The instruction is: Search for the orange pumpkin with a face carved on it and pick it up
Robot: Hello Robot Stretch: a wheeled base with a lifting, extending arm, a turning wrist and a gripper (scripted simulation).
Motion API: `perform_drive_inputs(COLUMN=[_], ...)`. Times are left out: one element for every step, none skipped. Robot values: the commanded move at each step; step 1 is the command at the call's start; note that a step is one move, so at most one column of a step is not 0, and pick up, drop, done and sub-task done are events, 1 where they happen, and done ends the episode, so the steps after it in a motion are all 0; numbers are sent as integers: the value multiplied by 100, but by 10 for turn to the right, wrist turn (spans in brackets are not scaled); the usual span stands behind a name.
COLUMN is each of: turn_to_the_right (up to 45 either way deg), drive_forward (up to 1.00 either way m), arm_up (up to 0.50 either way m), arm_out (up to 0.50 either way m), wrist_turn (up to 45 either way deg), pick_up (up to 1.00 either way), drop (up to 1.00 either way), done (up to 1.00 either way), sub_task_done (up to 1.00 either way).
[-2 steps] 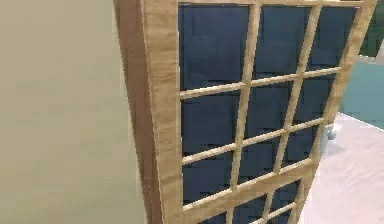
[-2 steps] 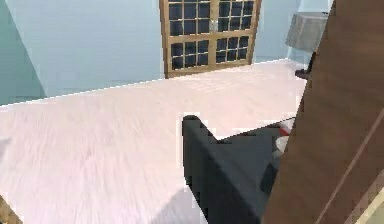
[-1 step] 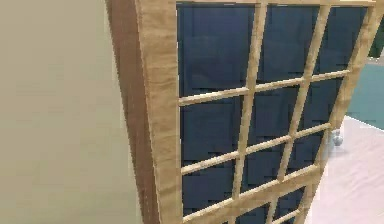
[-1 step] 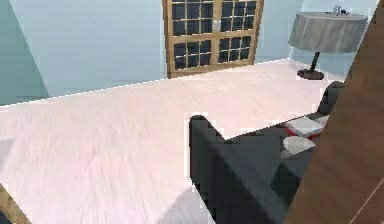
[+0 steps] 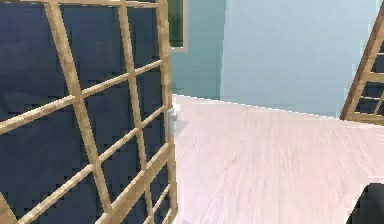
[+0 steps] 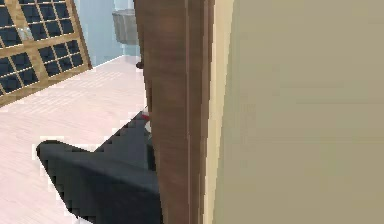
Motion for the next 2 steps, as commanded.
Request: perform_drive_inputs(turn_to_the_right=[60, 0], drive_forward=[0, 100], arm_up=[0, 0], arm_out=[0, 0], wrist_turn=[0, 0], pick_up=[0, 0], drop=[0, 0], done=[0, 0], sub_task_done=[0, 0])
